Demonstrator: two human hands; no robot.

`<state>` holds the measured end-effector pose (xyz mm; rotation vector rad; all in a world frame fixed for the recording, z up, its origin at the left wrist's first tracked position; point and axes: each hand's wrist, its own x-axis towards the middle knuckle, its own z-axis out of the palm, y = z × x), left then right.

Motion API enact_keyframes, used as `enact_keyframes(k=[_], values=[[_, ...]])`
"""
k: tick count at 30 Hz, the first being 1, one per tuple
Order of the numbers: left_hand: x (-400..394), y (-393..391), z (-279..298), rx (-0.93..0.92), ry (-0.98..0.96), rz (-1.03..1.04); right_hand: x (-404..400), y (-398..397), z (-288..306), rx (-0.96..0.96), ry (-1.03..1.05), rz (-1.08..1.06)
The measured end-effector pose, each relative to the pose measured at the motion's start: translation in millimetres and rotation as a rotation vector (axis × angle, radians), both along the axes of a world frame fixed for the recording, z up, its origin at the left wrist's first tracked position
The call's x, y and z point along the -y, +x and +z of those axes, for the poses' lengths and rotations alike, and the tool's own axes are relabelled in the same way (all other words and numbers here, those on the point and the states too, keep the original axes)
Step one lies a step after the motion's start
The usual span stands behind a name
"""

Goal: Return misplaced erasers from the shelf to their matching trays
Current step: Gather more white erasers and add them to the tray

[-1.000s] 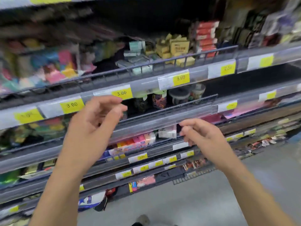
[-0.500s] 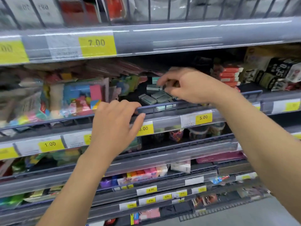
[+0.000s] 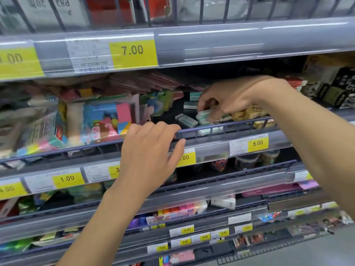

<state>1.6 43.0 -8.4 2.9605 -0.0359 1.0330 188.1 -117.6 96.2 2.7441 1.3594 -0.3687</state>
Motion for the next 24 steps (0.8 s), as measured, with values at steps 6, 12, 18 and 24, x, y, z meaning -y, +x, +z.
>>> enact_keyframes(k=[6, 12, 18, 24], values=[[3, 0, 2, -0.023, -0.029, 0.008, 4, 5, 1, -0.056, -0.014, 0.024], [4, -1, 3, -0.025, -0.029, 0.019, 3, 10, 1, -0.042, -0.054, 0.063], [4, -1, 5, -0.039, -0.025, 0.029, 6, 12, -5, -0.098, -0.013, 0.089], [11, -2, 13, -0.059, -0.215, 0.024, 14, 8, -2, -0.061, 0.284, 0.075]])
